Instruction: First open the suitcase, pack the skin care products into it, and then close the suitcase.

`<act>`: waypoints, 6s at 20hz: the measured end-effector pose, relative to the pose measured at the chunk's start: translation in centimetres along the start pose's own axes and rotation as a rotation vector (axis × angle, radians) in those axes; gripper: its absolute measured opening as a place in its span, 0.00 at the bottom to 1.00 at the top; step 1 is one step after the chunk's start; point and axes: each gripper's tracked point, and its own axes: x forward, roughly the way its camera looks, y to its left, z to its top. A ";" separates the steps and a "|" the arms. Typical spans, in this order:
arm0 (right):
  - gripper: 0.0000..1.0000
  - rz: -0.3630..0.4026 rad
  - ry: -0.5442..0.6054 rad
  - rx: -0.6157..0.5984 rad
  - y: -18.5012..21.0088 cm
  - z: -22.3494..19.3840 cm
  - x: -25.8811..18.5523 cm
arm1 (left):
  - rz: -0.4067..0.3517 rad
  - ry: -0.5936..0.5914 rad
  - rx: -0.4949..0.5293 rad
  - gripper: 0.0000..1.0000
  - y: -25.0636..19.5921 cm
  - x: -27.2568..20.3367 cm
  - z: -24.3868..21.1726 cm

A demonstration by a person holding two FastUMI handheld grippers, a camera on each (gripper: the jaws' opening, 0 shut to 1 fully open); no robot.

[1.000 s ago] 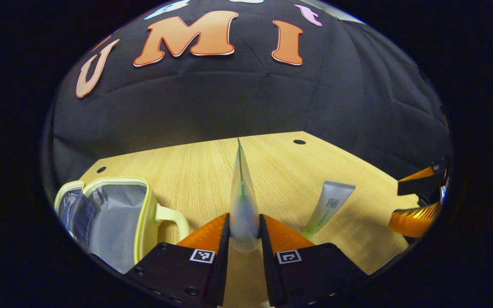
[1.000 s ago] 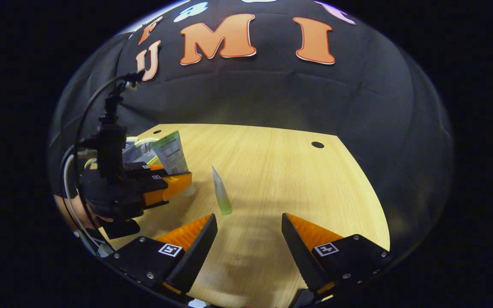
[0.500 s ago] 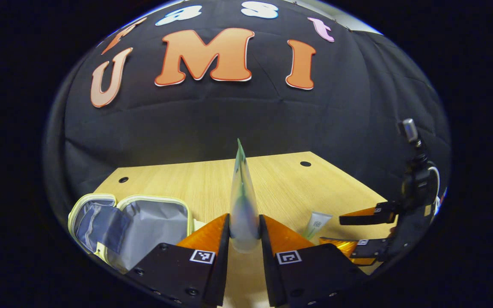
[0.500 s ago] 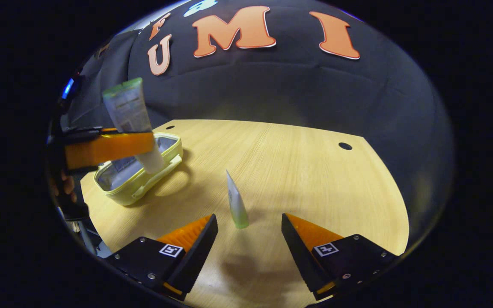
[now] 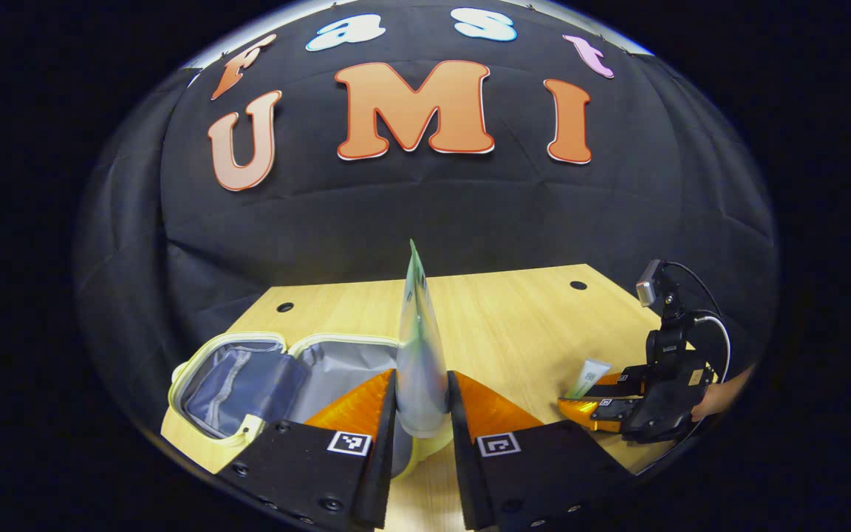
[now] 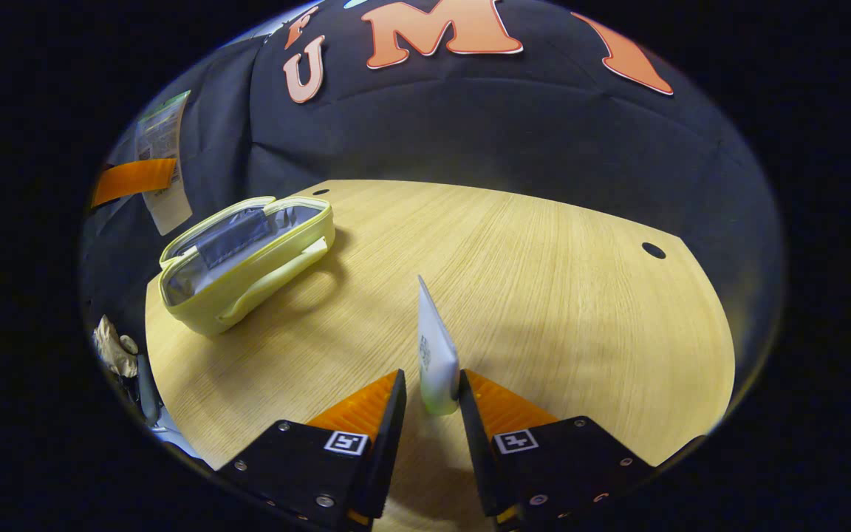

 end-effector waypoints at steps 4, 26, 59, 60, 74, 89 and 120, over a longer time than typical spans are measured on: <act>0.33 0.047 0.007 0.006 0.9 0.4 -0.1 | 0.046 0.005 -0.028 0.37 2.0 -0.6 0.4; 0.33 0.197 -0.187 -0.041 13.8 14.2 -10.1 | 0.044 0.079 -0.105 0.37 9.6 -3.8 -2.1; 0.33 -0.101 0.027 0.237 21.6 11.0 1.1 | -0.223 0.623 -0.137 0.46 14.5 10.6 -16.3; 0.33 -0.094 0.038 0.237 21.8 10.9 1.3 | -0.245 0.606 -0.134 0.56 14.2 10.2 -16.0; 0.33 -0.033 0.239 0.244 24.5 7.8 7.1 | -0.066 0.294 -0.162 0.93 29.8 1.5 -5.5; 0.31 -0.152 0.358 0.328 24.2 6.3 10.2 | 0.235 0.339 -0.345 0.93 52.6 -0.1 -10.3; 0.78 -0.221 -0.009 0.244 18.5 18.5 -3.5 | -0.108 0.270 -0.882 0.08 52.2 3.8 -6.3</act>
